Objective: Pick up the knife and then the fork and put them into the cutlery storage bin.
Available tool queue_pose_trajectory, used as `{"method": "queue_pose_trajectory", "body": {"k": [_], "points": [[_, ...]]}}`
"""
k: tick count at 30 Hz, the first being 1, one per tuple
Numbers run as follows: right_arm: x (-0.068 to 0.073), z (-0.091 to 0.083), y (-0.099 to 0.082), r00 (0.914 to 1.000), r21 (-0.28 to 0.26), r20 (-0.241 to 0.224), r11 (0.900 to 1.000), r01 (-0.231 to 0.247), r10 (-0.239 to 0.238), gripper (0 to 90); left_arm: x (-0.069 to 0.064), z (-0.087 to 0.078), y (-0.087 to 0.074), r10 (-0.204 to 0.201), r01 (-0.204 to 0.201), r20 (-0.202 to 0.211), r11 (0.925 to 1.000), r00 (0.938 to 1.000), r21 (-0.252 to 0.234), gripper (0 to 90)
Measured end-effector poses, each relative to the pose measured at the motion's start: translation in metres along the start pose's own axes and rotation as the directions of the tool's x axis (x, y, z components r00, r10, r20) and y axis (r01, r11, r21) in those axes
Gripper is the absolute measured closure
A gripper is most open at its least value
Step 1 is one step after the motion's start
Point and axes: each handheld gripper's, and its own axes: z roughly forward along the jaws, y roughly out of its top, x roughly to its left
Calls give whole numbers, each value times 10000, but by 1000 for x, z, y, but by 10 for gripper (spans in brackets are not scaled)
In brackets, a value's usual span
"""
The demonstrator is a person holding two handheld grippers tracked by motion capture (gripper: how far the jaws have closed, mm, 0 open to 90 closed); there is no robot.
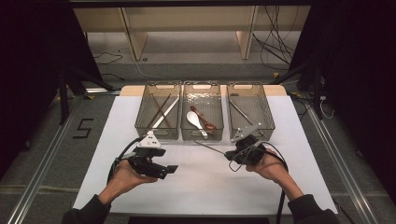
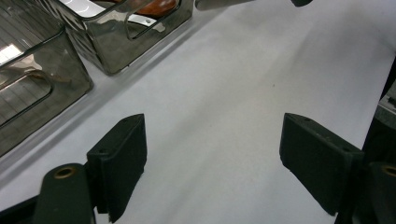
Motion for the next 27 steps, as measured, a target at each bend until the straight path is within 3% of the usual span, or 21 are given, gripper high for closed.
{"method": "queue_pose_trajectory", "body": {"k": [15, 27], "points": [[-21, -18, 4, 9951, -477, 651, 9963, -711, 741, 884, 3, -7, -6, -278, 263, -266, 9983, 9993, -529, 211], [-47, -31, 7, 9817, -844, 1178, 9865, -1403, 1497, 884, 4, -11, -10, -465, 433, -362, 9954, 9983, -853, 202]]}}
